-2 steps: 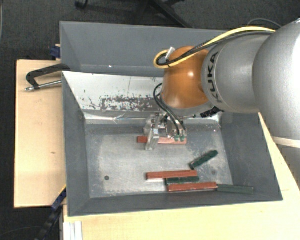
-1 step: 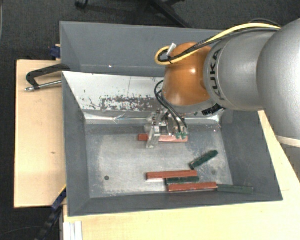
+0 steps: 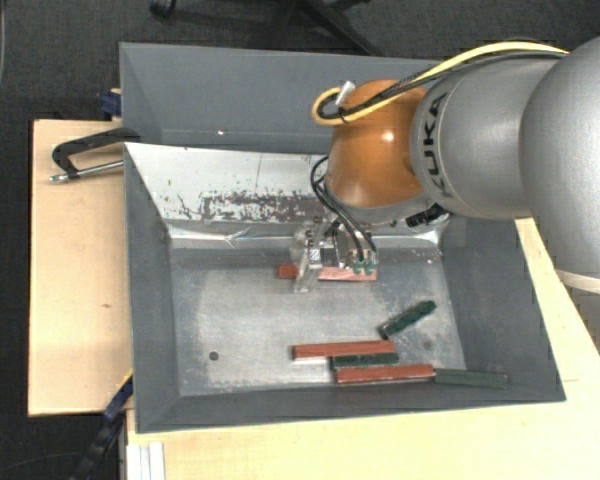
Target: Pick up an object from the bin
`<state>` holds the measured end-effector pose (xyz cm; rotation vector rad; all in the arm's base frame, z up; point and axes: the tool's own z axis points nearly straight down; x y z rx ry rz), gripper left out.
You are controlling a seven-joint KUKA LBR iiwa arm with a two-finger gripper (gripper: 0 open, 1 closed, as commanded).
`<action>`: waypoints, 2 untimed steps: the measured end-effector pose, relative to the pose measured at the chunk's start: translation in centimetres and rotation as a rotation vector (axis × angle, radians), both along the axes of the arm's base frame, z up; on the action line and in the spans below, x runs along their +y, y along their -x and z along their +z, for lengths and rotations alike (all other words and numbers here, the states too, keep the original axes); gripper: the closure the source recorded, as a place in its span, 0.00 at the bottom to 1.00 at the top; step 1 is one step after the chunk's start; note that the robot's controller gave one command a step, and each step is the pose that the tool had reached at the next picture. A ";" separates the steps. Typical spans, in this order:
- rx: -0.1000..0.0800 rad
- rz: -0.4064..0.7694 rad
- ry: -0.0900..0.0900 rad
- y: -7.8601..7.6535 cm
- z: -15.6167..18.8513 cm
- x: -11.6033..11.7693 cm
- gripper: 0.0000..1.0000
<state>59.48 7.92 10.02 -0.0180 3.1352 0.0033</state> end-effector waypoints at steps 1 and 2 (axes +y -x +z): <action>-0.001 0.000 0.000 0.0 0.6 0.0 1.00; 0.005 0.000 0.001 0.1 1.4 0.0 1.00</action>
Offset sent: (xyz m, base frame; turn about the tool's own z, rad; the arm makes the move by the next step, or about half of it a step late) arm 0.0000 0.0001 0.0614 0.0000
